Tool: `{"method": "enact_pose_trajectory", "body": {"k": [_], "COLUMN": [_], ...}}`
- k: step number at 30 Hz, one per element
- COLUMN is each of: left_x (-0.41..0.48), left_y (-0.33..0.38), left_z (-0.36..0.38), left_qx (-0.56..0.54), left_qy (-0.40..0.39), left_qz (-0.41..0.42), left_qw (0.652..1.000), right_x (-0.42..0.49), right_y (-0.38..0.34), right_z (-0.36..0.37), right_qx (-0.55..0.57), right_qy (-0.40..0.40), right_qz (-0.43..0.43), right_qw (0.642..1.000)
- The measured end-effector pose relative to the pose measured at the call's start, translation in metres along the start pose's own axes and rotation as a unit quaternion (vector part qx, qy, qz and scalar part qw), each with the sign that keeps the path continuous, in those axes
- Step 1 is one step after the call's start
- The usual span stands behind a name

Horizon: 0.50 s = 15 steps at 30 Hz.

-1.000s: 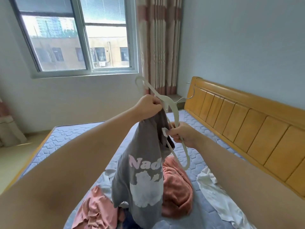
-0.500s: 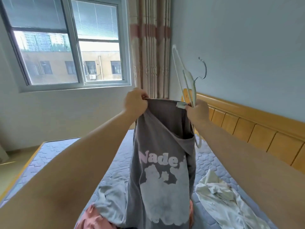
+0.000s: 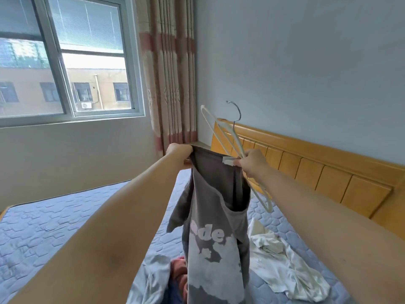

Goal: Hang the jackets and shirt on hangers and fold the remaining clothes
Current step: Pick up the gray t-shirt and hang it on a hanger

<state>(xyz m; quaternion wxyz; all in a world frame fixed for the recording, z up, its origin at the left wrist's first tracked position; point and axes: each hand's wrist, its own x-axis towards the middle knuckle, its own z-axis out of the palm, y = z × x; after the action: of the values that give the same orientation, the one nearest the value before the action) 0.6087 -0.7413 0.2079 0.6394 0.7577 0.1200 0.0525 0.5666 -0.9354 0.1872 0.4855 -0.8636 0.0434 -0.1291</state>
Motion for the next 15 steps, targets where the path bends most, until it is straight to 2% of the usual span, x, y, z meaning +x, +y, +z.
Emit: {"method": "enact_pose_trajectory", "body": {"k": [3, 6, 11, 15], "left_x": [-0.004, 0.0, 0.007, 0.016], "left_y": [-0.001, -0.006, -0.019, -0.024], "left_z": [0.02, 0.039, 0.063, 0.071], "left_qx": [-0.042, -0.005, 0.119, 0.108], "left_qy": [-0.039, -0.053, 0.027, 0.057], "left_qz": [-0.03, -0.031, 0.036, 0.047], "left_qw": [0.998, 0.998, 0.992, 0.991], "right_x": [-0.007, -0.018, -0.024, -0.026], "right_y": [0.016, 0.033, 0.072, 0.098], "right_z": [-0.016, -0.034, -0.057, -0.067], "right_qx": [0.025, 0.065, 0.06, 0.096], "right_qy": [0.027, 0.062, 0.158, 0.177], "right_qz": [-0.006, -0.03, -0.022, 0.003], "right_qw": [0.999, 0.995, 0.985, 0.98]}}
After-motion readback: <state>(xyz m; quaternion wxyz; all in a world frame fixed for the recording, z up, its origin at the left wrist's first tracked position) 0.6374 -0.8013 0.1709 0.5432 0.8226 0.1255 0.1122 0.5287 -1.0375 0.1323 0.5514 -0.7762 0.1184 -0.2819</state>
